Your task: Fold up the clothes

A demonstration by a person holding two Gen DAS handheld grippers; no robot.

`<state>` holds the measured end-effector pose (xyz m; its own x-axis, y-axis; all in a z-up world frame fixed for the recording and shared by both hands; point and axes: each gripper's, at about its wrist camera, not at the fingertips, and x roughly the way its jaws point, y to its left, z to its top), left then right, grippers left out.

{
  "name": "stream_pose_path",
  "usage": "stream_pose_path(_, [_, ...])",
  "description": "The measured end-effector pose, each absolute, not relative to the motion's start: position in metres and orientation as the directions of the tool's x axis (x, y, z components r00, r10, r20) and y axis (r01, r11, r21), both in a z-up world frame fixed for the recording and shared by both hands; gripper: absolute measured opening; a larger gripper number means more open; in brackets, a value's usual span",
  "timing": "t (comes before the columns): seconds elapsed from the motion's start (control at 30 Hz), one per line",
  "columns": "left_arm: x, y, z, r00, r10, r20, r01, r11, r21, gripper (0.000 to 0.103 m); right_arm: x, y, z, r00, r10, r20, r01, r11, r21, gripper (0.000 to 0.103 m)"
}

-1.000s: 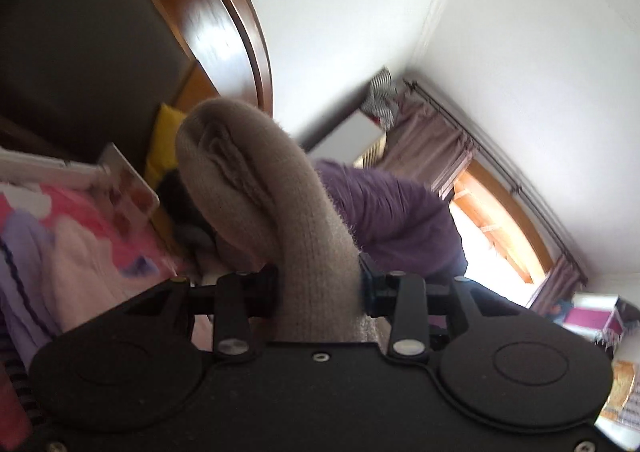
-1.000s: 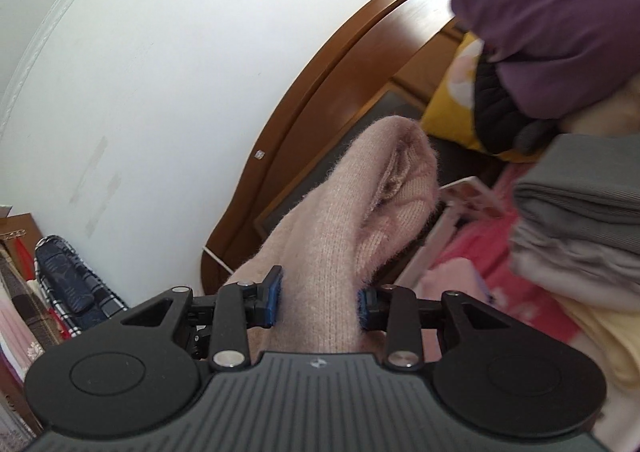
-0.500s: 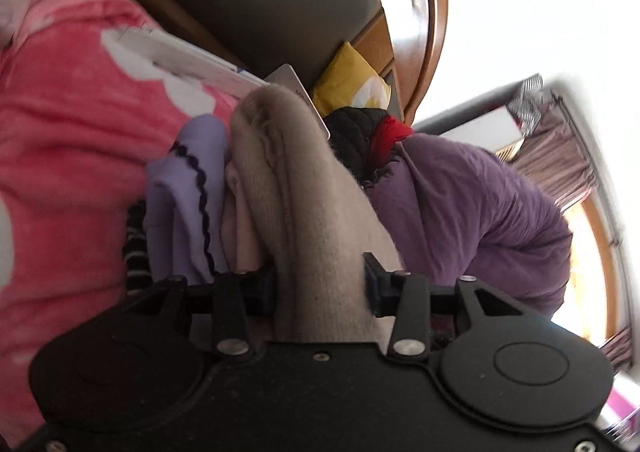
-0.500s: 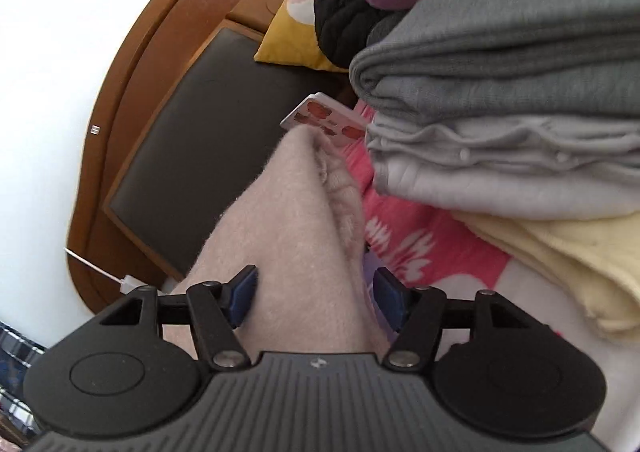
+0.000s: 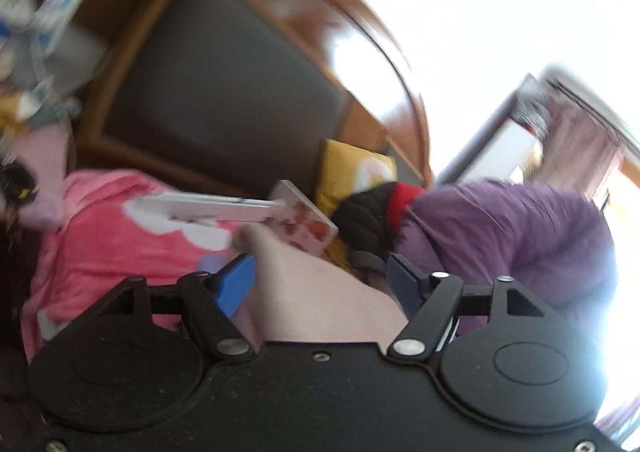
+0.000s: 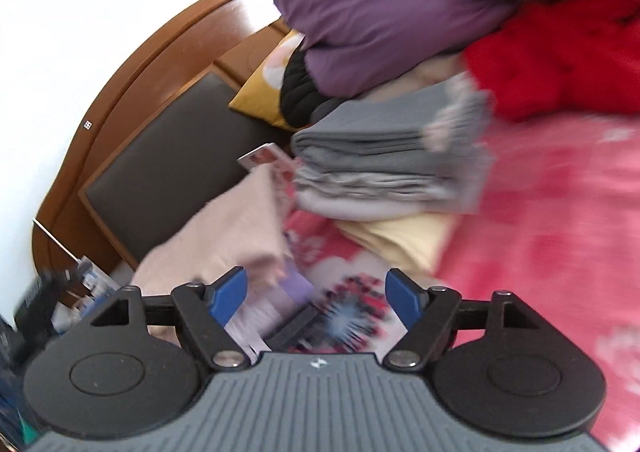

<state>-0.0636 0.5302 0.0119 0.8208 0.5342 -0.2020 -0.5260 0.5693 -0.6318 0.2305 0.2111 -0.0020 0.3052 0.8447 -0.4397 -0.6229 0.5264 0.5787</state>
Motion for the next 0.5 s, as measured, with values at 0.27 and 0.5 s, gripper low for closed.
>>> stream_pose_path(0.27, [0.014, 0.425, 0.023, 0.913, 0.268, -0.307, -0.389, 0.797, -0.461, 0.088, 0.165, 0.04, -0.001, 0.54, 0.695, -0.475, -0.559, 0.718, 0.415, 0.096])
stream_pose_path(0.5, [0.078, 0.276, -0.015, 0.845, 0.043, -0.532, -0.253, 0.91, -0.329, 0.091, 0.12, -0.075, -0.011, 0.681, 0.44, -0.585, -0.32, 0.898, 0.303, 0.103])
